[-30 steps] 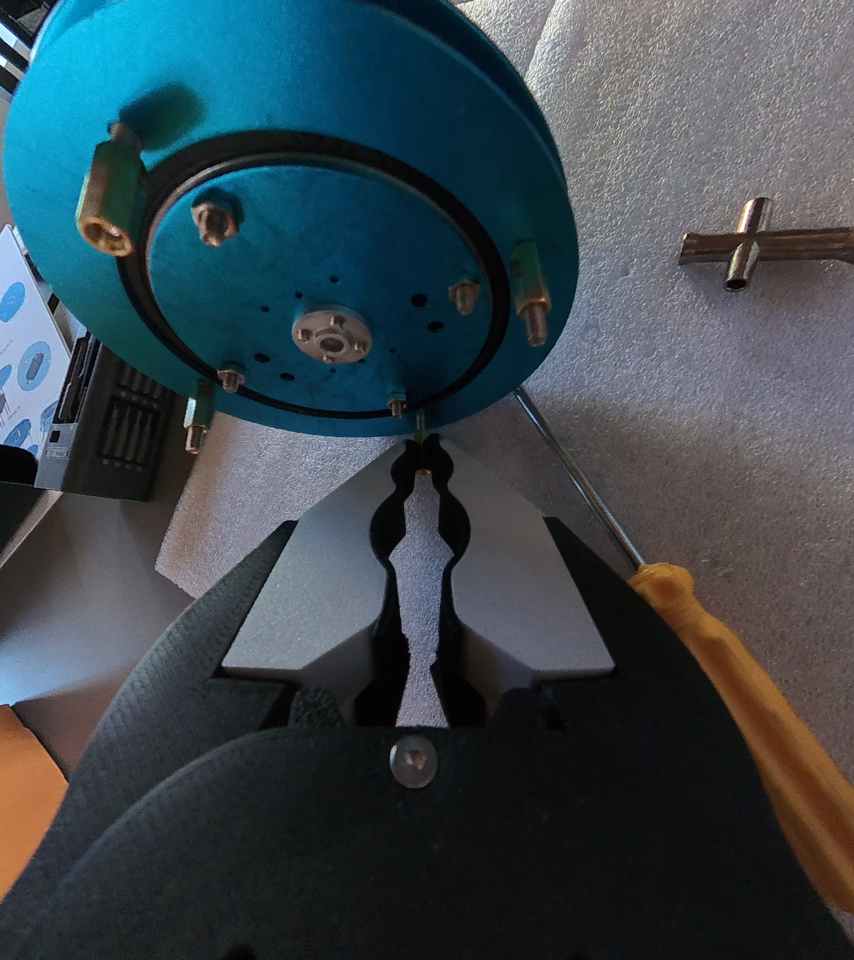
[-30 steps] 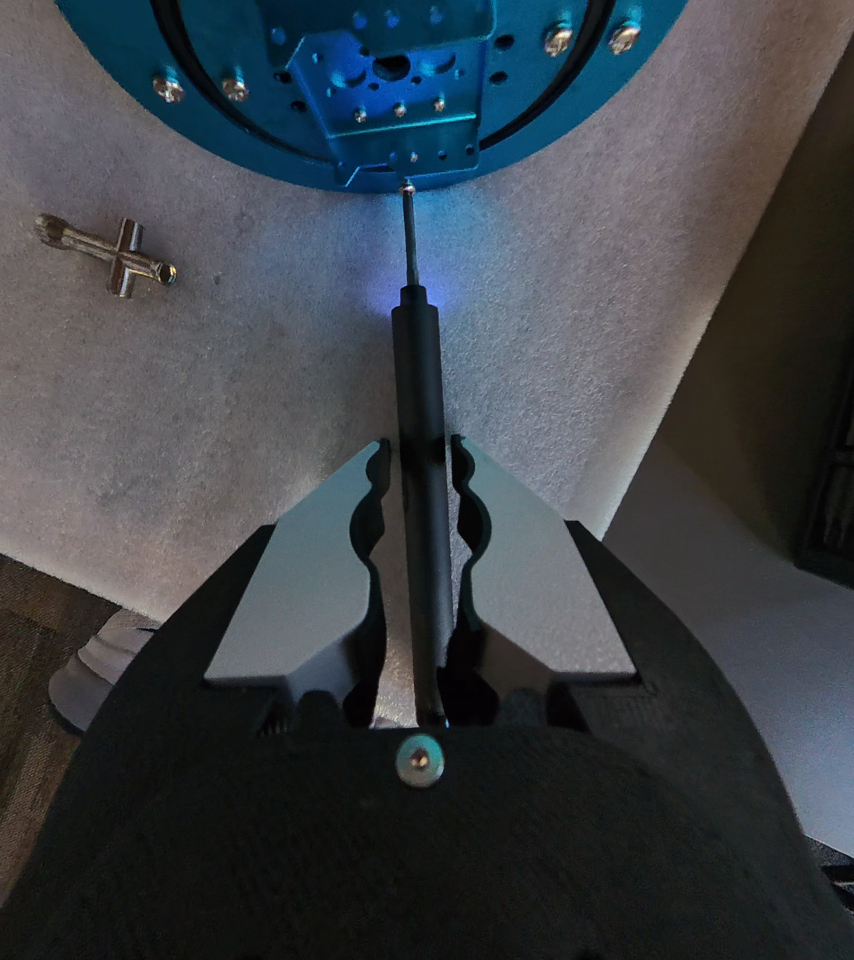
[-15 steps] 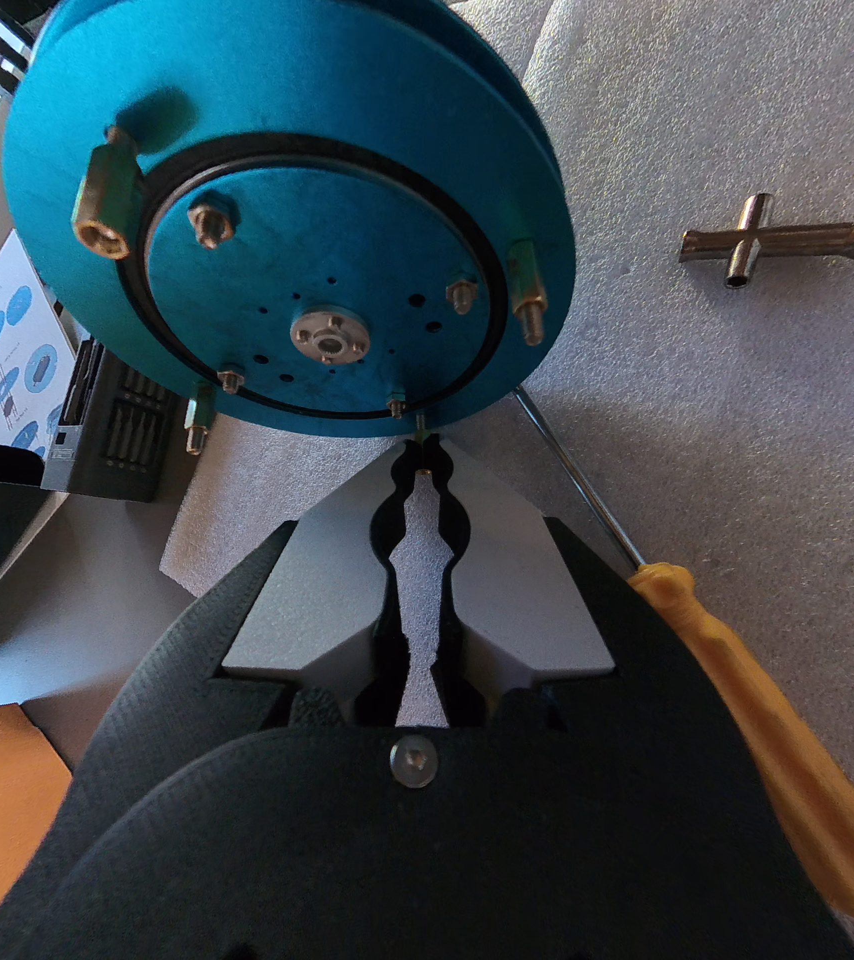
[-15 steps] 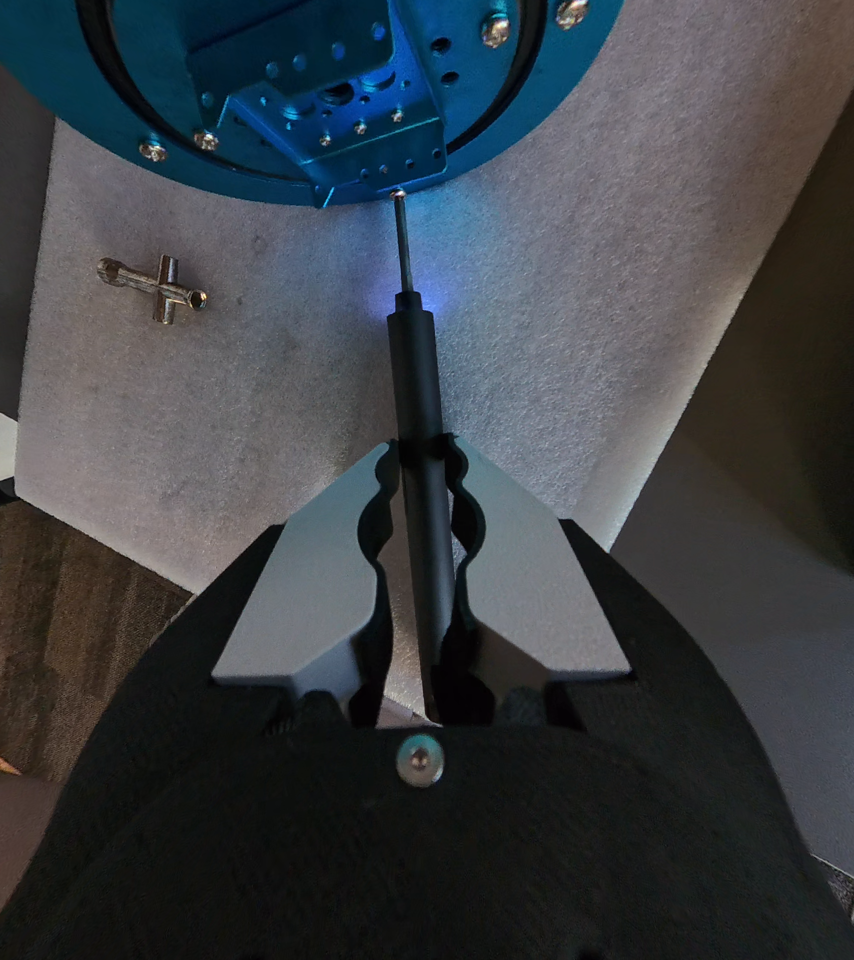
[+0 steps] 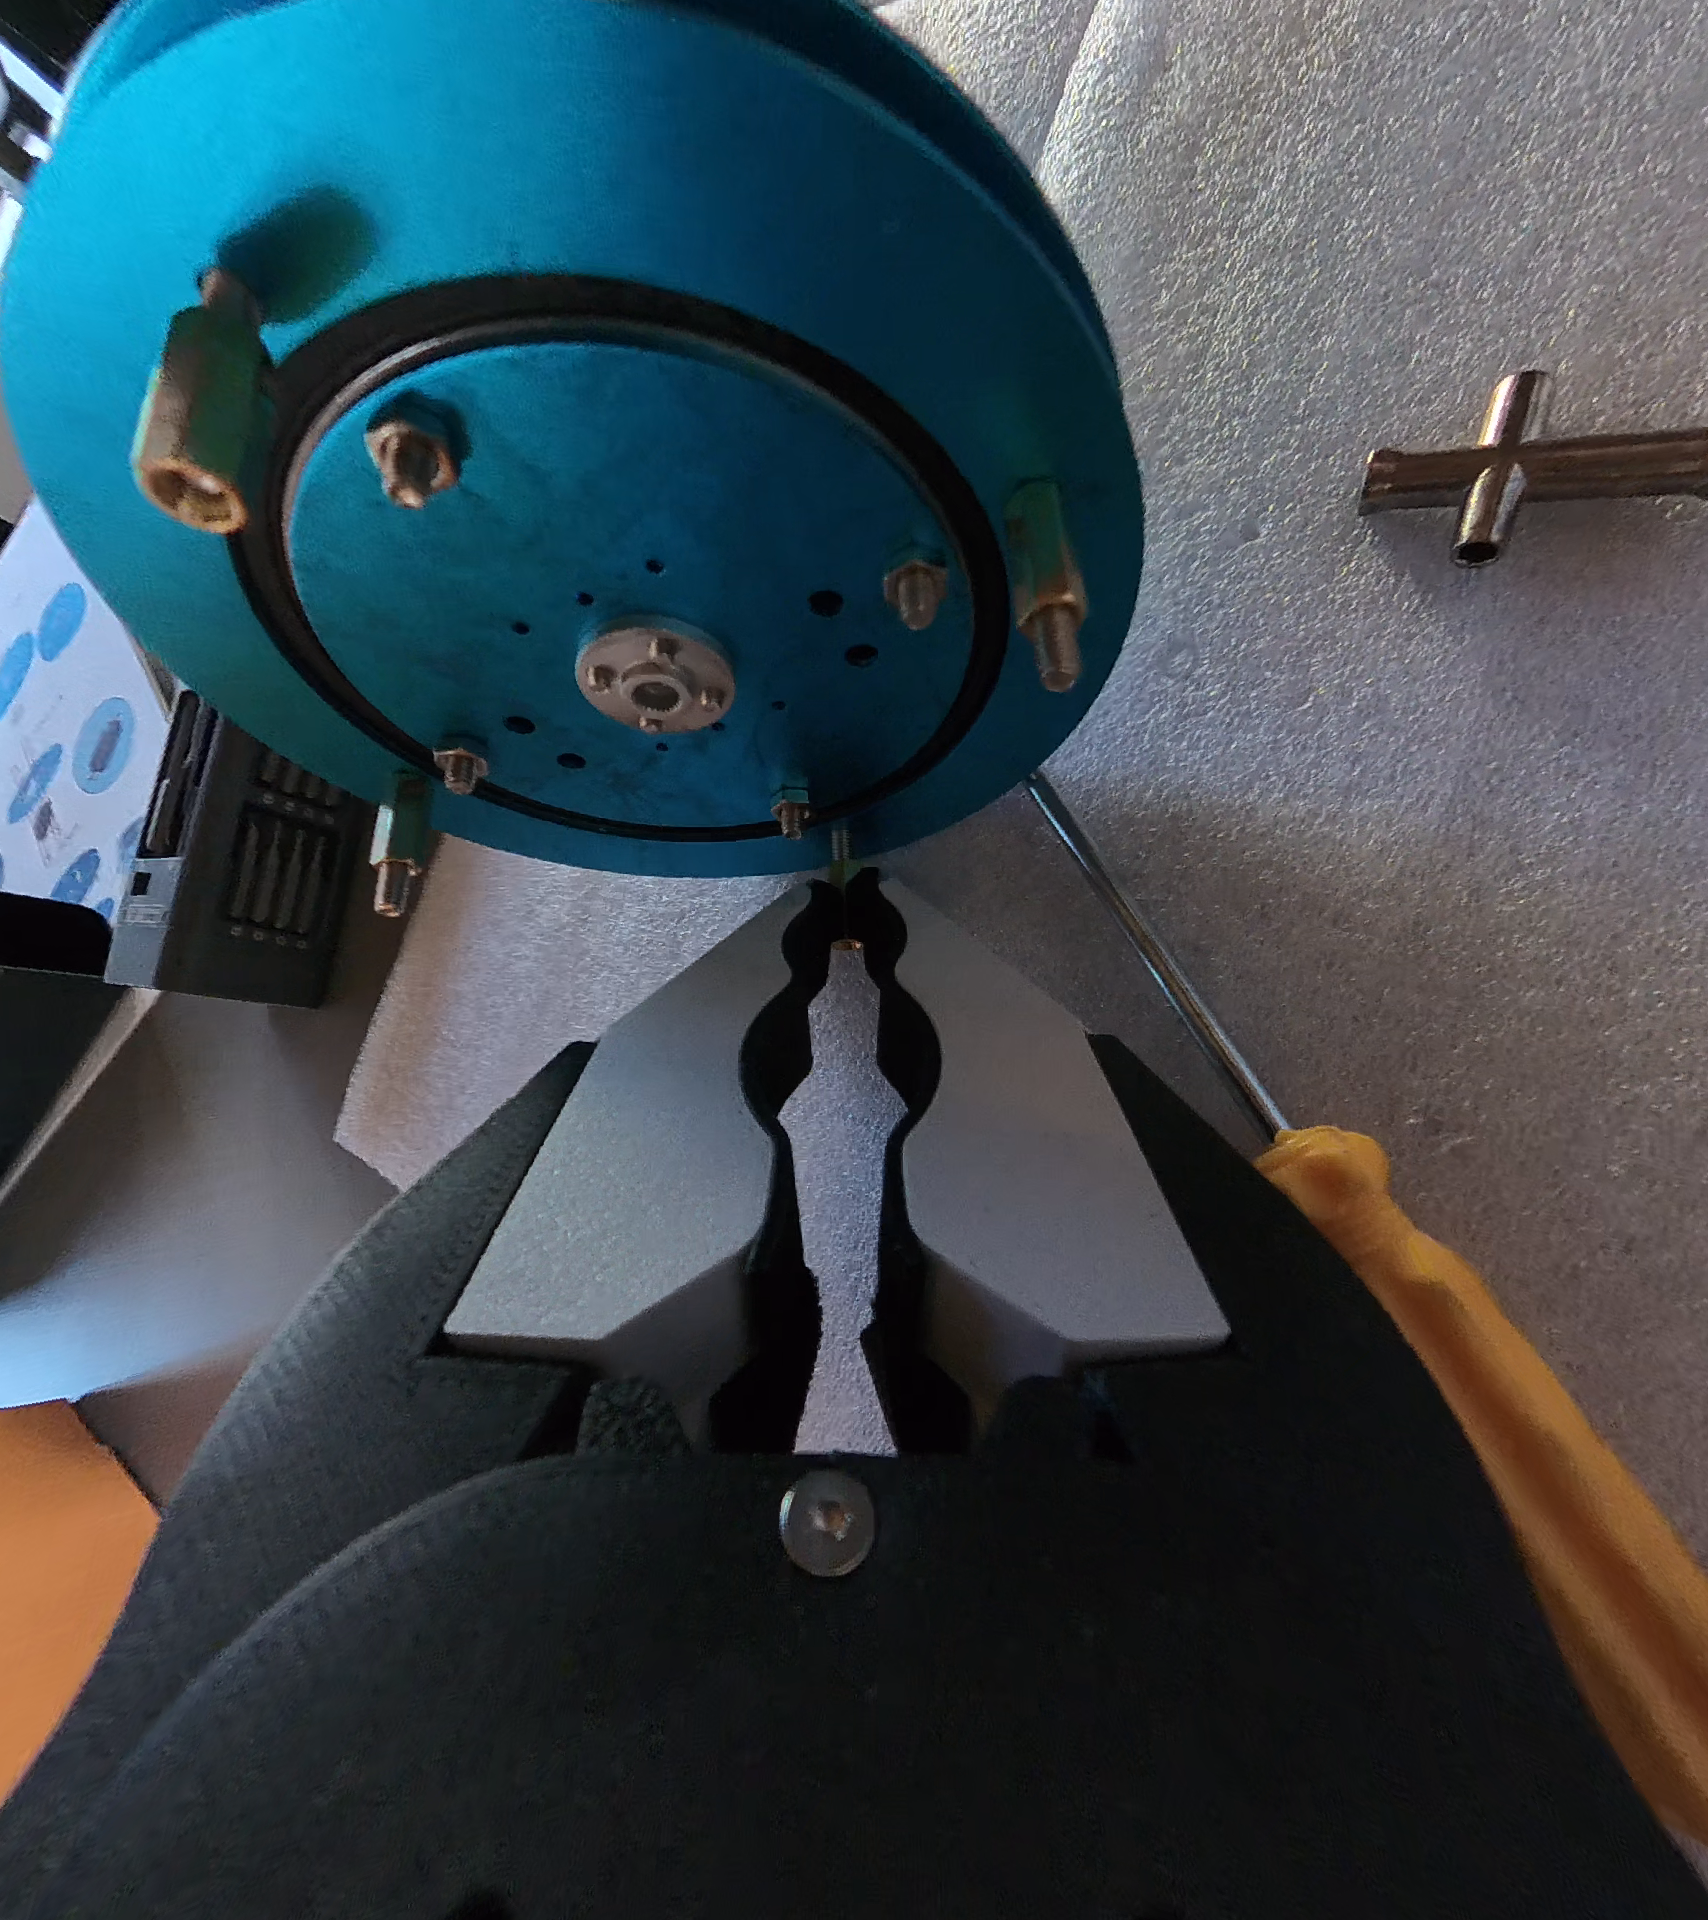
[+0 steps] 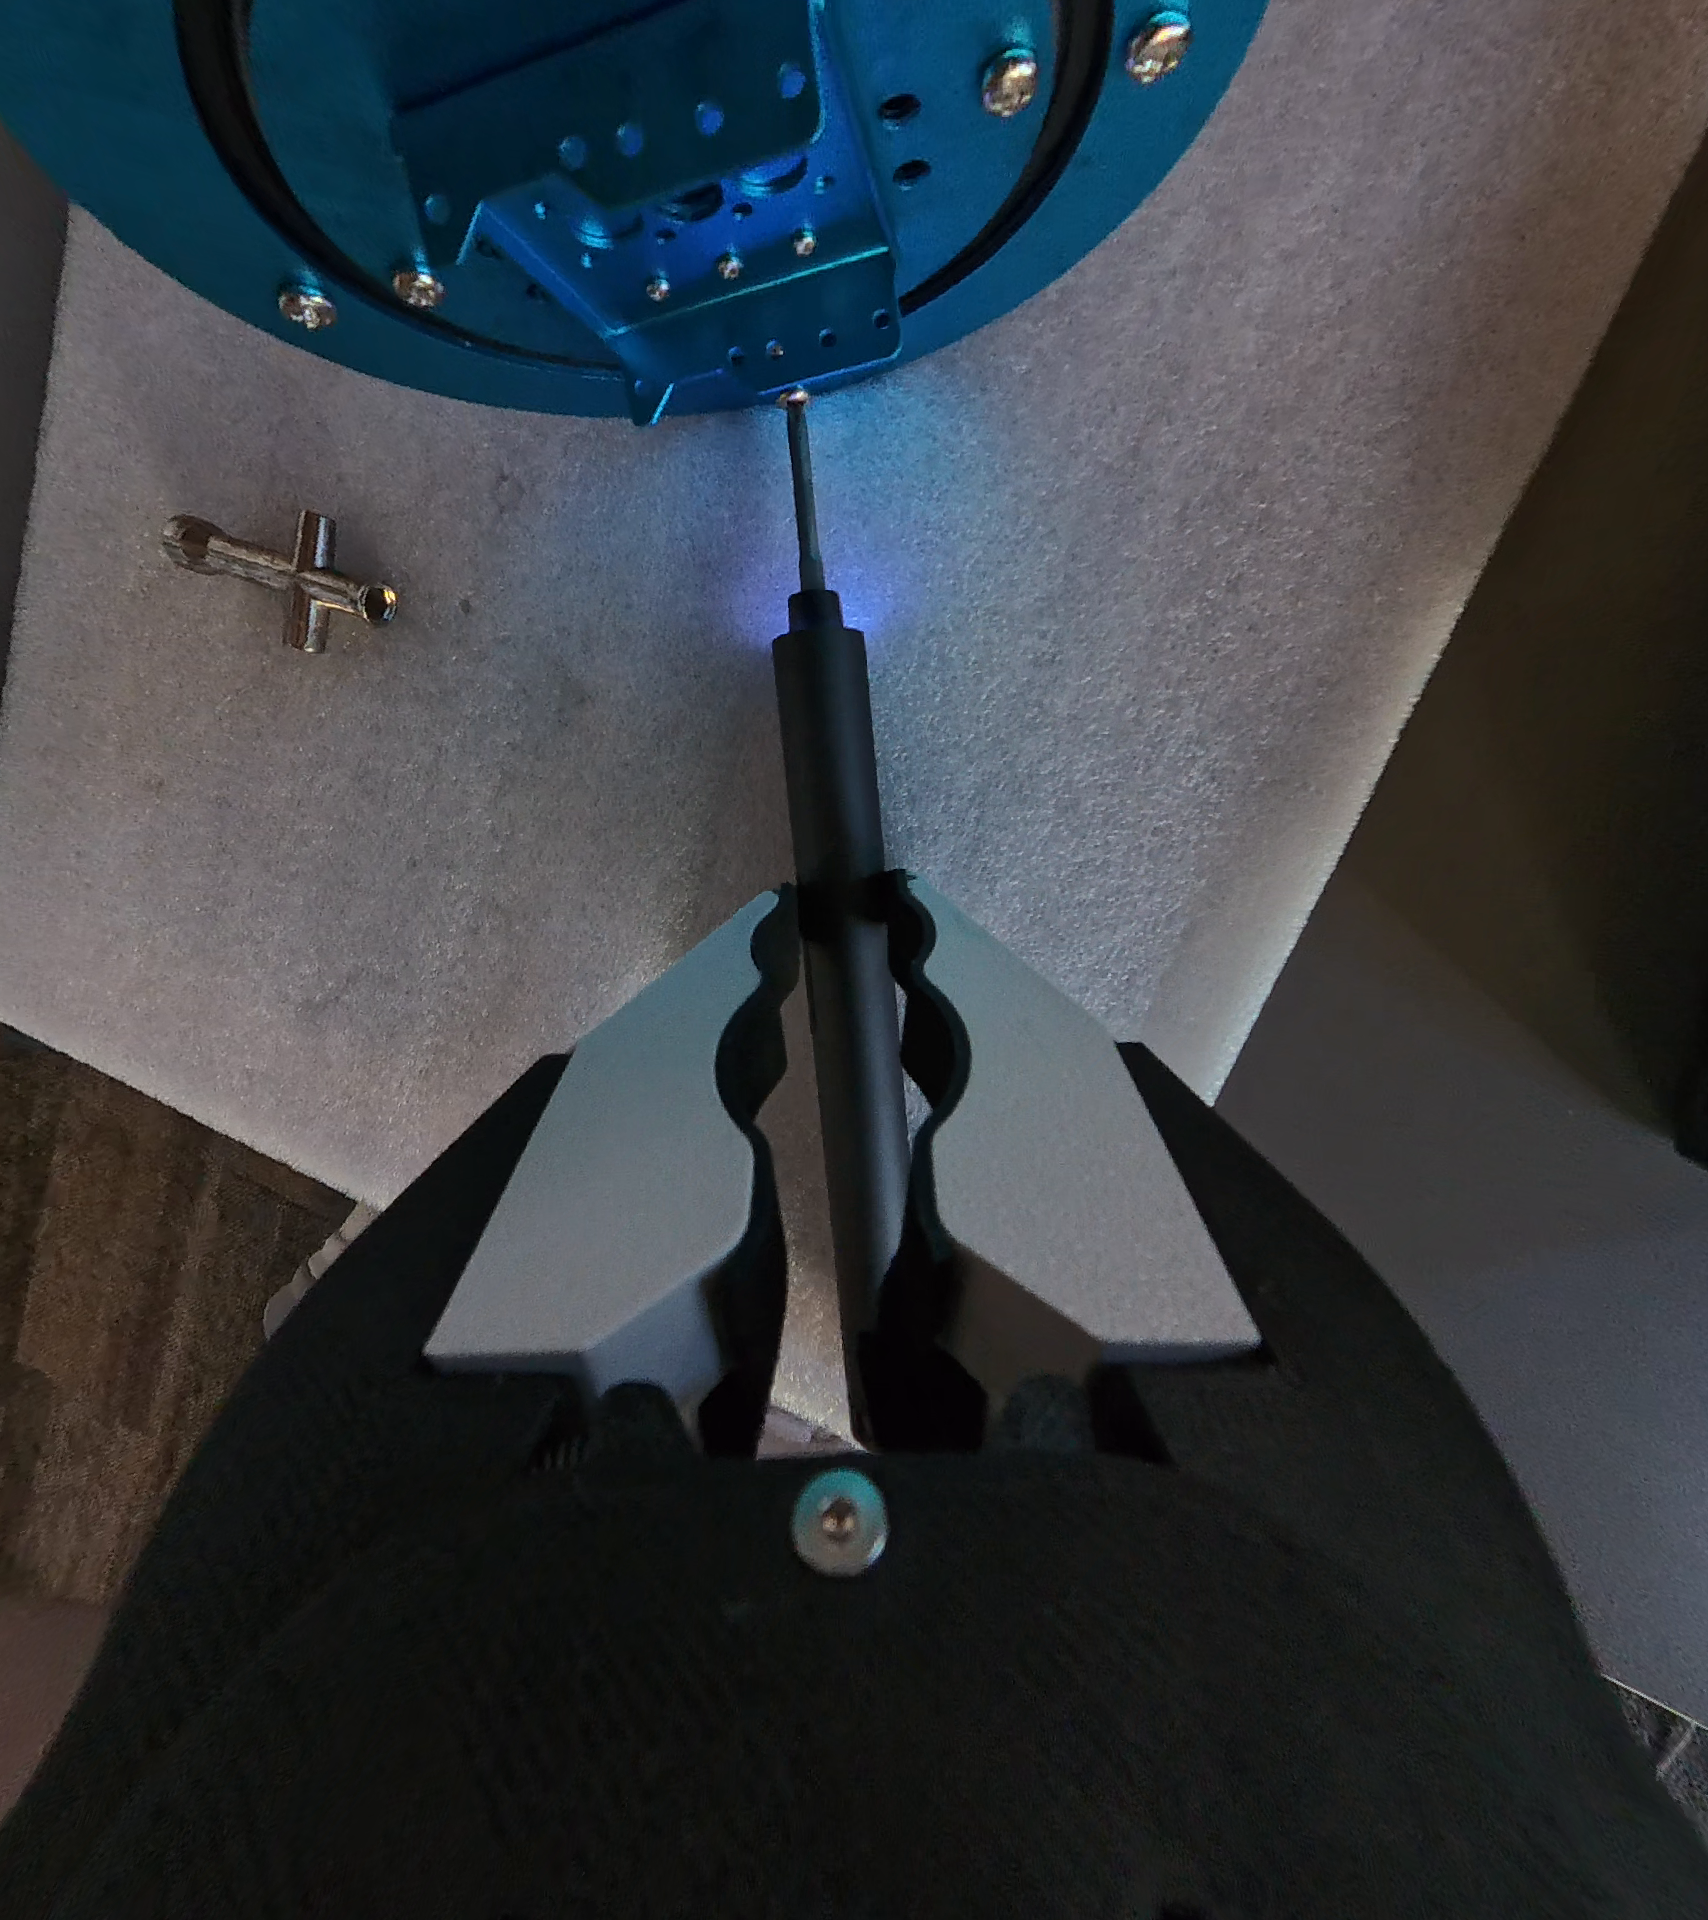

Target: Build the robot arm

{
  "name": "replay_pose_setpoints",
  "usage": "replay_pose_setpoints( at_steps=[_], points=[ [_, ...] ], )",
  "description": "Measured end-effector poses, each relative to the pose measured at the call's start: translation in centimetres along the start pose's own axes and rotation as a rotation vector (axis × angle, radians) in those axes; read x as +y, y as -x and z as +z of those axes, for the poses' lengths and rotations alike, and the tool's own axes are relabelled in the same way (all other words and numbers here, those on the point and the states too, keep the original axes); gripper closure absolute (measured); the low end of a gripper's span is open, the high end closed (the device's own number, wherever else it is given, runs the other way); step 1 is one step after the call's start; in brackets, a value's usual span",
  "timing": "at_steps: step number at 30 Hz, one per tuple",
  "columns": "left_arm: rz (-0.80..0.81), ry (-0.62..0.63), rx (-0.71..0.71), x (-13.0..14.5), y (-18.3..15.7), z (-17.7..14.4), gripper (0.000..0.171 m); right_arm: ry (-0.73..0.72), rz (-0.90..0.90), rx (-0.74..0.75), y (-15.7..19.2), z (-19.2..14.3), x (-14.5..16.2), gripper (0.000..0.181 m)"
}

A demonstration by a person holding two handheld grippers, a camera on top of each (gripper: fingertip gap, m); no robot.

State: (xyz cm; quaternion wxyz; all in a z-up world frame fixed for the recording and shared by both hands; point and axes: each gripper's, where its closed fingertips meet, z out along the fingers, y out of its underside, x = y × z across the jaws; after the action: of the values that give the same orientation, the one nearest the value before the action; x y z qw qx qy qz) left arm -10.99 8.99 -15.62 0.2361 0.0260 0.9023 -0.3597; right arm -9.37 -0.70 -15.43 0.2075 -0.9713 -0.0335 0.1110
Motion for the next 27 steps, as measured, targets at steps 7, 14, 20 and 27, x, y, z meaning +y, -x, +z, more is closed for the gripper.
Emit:
replay_pose_setpoints(
  at_steps=[7,14,20,27],
  points=[
    [-0.032,0.019,0.007,0.07,-0.03,0.10,0.167,-0.010,-0.003,-0.001,0.25,0.24,-0.09,0.165],
    [-0.007,0.025,-0.014,0.02,-0.06,0.11,0.167,-0.005,-0.024,-0.005,0.23,0.28,-0.15,0.166],
    [-0.012,0.027,-0.005,0.05,-0.11,0.16,0.167,-0.010,-0.028,0.001,0.19,0.27,-0.12,0.166],
    [-0.006,0.016,-0.013,-0.06,-0.06,0.14,0.167,0.004,-0.029,-0.003,0.13,0.23,-0.03,0.165]
  ],
)
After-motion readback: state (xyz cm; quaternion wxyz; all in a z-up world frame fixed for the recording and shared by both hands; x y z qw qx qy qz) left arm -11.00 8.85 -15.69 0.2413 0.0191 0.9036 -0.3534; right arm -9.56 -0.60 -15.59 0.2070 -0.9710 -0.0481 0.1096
